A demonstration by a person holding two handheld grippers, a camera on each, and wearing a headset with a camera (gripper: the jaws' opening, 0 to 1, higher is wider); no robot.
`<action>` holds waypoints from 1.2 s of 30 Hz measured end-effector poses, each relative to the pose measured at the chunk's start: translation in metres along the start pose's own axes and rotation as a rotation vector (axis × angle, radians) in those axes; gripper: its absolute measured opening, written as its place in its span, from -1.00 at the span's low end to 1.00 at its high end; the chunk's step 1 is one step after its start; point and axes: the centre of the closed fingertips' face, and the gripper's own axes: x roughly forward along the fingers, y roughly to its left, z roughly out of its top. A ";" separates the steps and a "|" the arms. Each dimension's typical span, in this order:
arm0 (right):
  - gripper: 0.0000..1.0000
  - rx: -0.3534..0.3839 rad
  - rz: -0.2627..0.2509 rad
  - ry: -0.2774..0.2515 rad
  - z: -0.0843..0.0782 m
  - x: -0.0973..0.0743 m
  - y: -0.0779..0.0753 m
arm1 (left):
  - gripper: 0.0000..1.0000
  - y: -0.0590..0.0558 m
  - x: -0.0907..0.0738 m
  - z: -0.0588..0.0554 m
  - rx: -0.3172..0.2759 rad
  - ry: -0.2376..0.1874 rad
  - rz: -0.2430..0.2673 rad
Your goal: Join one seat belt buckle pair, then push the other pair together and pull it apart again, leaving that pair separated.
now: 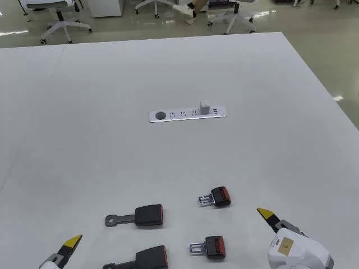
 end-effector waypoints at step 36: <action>0.94 -0.032 -0.008 0.022 -0.002 0.001 0.000 | 1.00 0.000 -0.001 0.001 -0.001 -0.001 0.000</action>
